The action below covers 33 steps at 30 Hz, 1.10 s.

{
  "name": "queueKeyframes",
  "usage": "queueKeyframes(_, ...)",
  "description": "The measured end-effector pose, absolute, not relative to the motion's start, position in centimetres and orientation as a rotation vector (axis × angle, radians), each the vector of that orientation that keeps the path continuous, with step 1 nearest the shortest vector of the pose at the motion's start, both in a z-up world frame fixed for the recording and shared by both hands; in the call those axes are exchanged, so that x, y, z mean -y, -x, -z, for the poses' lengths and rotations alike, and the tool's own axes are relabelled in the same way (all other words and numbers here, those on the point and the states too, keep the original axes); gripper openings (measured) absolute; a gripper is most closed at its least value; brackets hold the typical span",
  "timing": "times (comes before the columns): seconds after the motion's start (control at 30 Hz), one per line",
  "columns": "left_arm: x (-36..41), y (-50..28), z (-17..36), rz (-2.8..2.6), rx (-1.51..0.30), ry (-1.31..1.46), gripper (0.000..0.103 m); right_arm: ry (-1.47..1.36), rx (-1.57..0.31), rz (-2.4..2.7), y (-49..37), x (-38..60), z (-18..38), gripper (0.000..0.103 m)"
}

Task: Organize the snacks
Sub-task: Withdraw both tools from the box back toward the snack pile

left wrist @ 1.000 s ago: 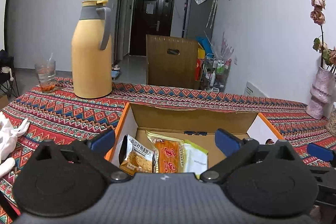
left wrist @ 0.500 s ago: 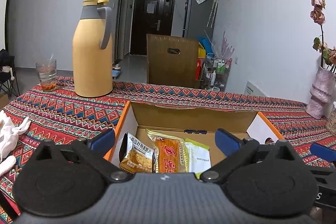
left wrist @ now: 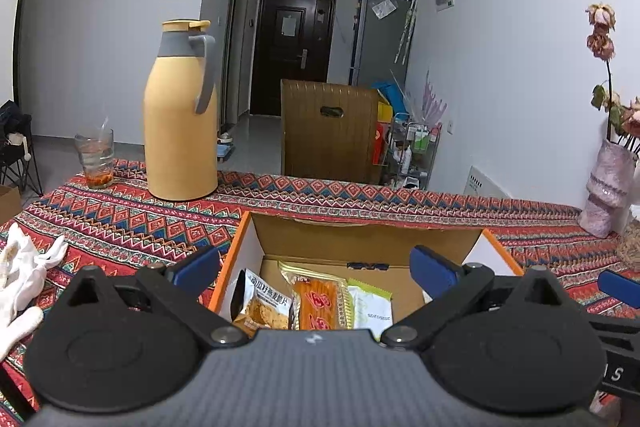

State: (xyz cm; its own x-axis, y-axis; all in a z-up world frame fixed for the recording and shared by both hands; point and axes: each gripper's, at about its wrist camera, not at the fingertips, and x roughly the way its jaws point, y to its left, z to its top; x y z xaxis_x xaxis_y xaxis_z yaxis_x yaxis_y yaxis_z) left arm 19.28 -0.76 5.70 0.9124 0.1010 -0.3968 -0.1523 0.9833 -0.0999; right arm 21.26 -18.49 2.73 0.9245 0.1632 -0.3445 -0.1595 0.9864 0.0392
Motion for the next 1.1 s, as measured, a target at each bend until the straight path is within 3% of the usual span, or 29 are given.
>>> queueKeyframes(0.47, 0.2, -14.7, -5.8, -0.124, -0.427, 0.075, 0.103, 0.07, -0.343, -0.162, -16.5, 20.1, -3.4, 0.103)
queueKeyframes(1.1, -1.7, -10.7, 0.5, -0.122, -0.52, 0.093, 0.103, 0.069, -0.497, -0.095, -10.9, 23.6, 1.5, 0.103)
